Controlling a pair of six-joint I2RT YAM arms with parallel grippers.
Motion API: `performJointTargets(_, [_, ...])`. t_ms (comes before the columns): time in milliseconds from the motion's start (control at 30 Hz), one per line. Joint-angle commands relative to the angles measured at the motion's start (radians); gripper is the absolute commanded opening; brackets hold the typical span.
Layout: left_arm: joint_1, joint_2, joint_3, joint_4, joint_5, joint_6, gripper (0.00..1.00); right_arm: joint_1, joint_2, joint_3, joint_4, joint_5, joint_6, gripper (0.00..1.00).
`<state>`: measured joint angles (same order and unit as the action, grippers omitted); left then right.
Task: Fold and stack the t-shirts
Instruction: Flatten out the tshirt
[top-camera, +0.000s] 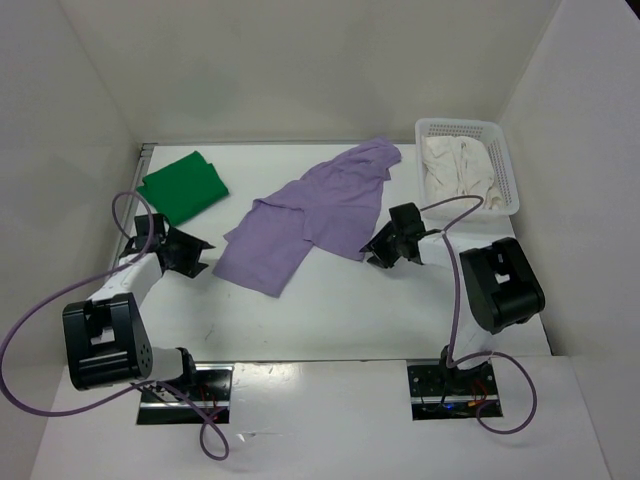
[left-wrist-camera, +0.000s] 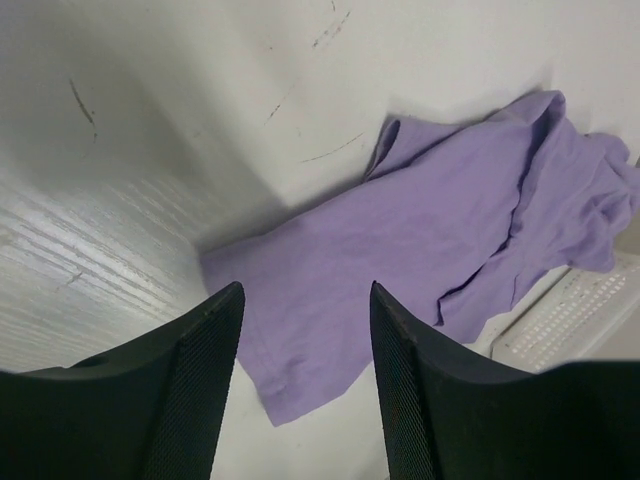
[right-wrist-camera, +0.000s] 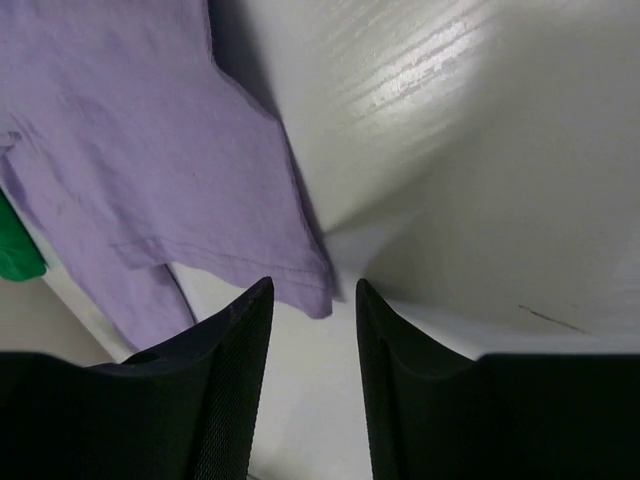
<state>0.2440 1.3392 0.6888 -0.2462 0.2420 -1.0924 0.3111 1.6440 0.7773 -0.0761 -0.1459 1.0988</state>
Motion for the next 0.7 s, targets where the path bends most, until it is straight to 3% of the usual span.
performJointTargets(0, [0.005, -0.034, -0.012, 0.038, -0.015, -0.060, 0.60, 0.010, 0.036, 0.046, 0.044, 0.035, -0.022, 0.44])
performJointTargets(300, [0.005, 0.031, -0.067, 0.087, -0.015, -0.060, 0.47, 0.028, 0.096, 0.080, 0.056, 0.017, -0.022, 0.29])
performJointTargets(433, [-0.046, 0.075, -0.058, 0.076, -0.095, -0.040, 0.49, 0.048, 0.083, 0.089, 0.046, 0.017, -0.022, 0.31])
performJointTargets(533, [-0.074, 0.126, -0.058, 0.100, -0.109, -0.040, 0.54, 0.057, 0.074, 0.089, 0.045, 0.017, -0.022, 0.38])
performJointTargets(667, [-0.129, 0.173, -0.029, 0.110, -0.144, -0.040, 0.52, 0.057, 0.074, 0.089, 0.045, 0.017, -0.022, 0.33])
